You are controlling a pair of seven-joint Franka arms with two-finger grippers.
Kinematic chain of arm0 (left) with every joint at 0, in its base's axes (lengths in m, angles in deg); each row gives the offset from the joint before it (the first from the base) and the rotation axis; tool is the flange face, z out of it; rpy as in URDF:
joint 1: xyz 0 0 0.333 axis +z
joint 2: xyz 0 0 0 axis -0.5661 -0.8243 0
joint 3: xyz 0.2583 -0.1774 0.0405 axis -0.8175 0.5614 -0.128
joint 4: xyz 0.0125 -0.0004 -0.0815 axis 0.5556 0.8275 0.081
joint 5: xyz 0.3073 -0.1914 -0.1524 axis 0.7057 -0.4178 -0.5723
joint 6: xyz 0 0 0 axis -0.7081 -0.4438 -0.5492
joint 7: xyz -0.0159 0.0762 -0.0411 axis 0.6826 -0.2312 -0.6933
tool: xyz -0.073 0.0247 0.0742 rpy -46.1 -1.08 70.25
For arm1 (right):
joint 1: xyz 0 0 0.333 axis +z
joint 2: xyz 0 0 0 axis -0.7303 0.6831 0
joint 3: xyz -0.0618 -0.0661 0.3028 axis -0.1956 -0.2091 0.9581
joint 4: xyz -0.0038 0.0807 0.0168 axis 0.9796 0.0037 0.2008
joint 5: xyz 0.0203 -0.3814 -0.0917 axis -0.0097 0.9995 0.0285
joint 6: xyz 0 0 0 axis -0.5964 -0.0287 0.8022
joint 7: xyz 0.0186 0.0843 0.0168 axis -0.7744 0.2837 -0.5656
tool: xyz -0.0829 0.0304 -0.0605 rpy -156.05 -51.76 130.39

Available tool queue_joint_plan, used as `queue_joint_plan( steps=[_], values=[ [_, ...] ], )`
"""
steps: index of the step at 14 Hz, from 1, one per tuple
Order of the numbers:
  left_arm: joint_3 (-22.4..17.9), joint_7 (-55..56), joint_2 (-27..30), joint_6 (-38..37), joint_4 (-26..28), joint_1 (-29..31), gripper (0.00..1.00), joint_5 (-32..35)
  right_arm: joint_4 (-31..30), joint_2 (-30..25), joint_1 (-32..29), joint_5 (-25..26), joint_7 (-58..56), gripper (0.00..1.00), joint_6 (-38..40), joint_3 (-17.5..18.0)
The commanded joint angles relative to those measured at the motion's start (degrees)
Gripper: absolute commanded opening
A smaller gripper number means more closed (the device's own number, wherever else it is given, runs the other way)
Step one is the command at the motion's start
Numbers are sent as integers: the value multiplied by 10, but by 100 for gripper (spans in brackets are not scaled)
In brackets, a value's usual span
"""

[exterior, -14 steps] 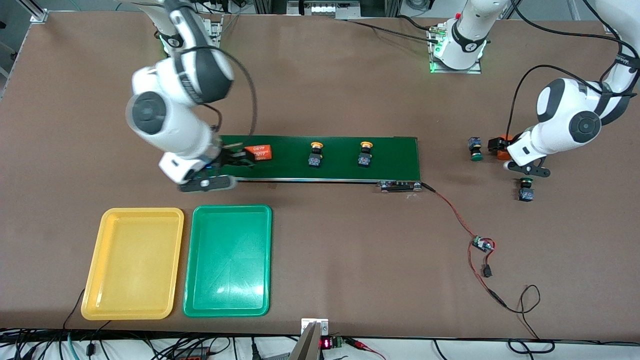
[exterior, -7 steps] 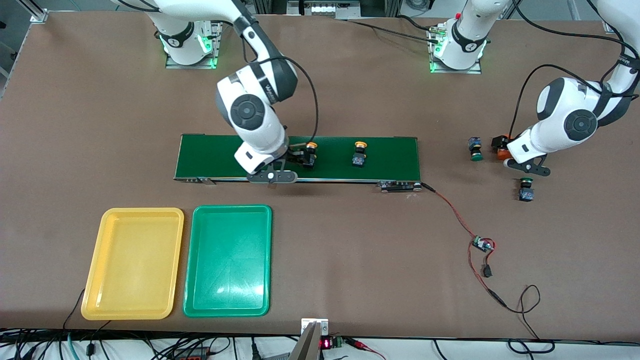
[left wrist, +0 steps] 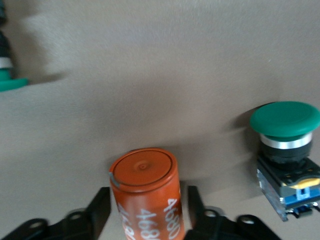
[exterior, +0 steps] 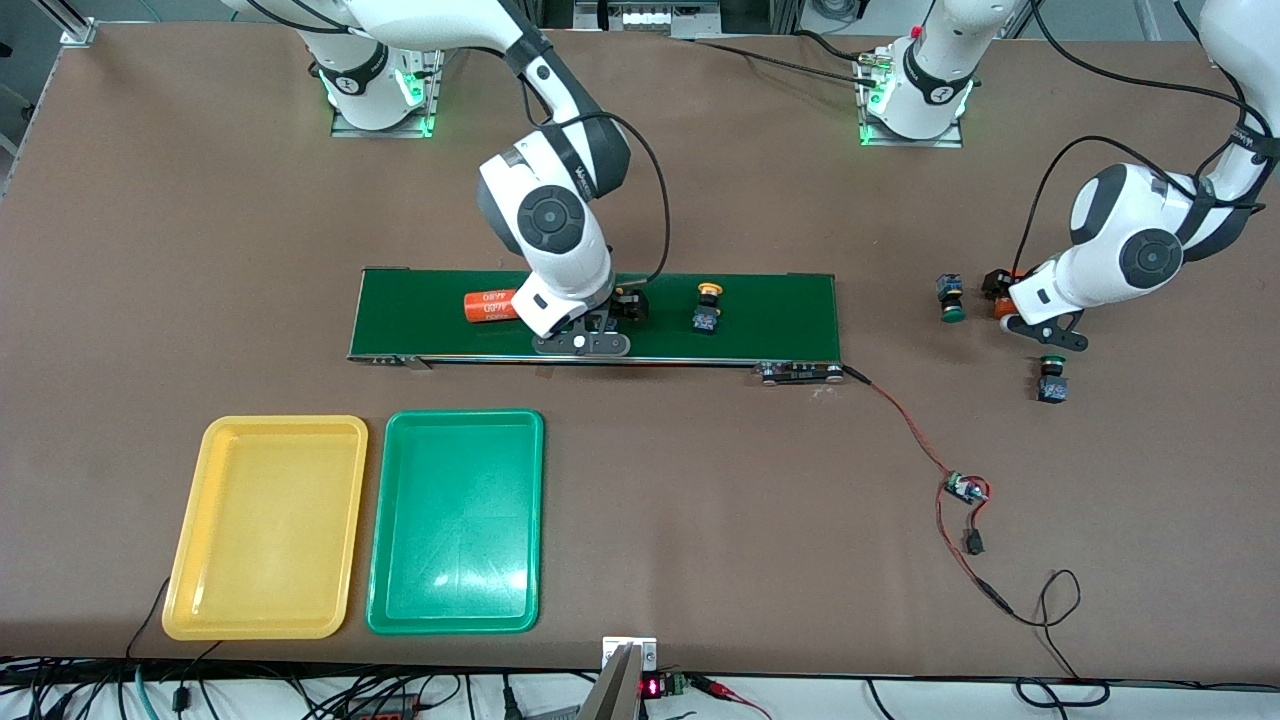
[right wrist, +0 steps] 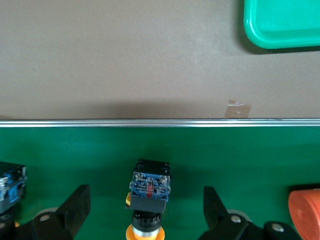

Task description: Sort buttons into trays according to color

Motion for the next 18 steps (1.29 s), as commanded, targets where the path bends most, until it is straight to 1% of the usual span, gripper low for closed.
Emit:
queue_joint_plan(
  steps=[1, 2, 3, 4, 5, 6, 8, 9, 10, 12, 13, 14, 15, 16, 18],
  values=[
    [5, -7, 0, -7, -4, 4, 34, 15, 7, 20, 5, 12, 2, 100, 5, -7],
    [11, -7, 1, -22, -10, 1, 32, 15, 5, 22, 5, 12, 2, 96, 7, -7],
    [27, -14, 4, -36, -20, 2, 28, 15, 1, 23, 4, 12, 4, 74, 9, -7],
    [58, -27, 8, -59, -29, 8, 28, 14, -5, 23, 3, 12, 5, 62, 9, -7],
    [89, -37, 9, -91, -49, 17, 28, 14, -6, 23, -2, 12, 4, 41, 9, -7],
    [125, -44, 8, -136, -72, 18, 28, 11, -6, 23, -3, 11, 9, 25, 9, -7],
    [190, -49, 6, -196, -106, 17, 28, 5, -4, 22, 3, 5, 10, 1, 11, -7],
    [222, -61, 4, -219, -117, 12, 28, 4, 1, 20, 6, 5, 11, 0, 11, -7],
    [243, -68, 3, -227, -119, 10, 28, 4, 7, 18, 1, 4, 12, 0, 12, -8],
    [280, -113, -12, -227, -120, -1, 26, 3, 20, 13, -9, 5, 11, 0, 26, -12],
    [287, -139, -27, -227, -131, -11, 25, 3, 31, 3, -17, 8, 11, 0, 46, -17],
    [290, -160, -53, -227, -137, -37, 25, 3, 51, 2, -20, 10, 11, 0, 69, -33],
    [290, -169, -76, -224, -142, -67, 24, 4, 78, 2, -24, 10, 7, 0, 97, -60],
    [290, -167, -85, -220, -146, -104, 23, 5, 92, 3, -33, 11, 3, 0, 113, -84],
    [275, -163, -88, -221, -190, -214, 23, 6, 100, 12, -65, 8, -8, 0, 105, -109]
  ],
)
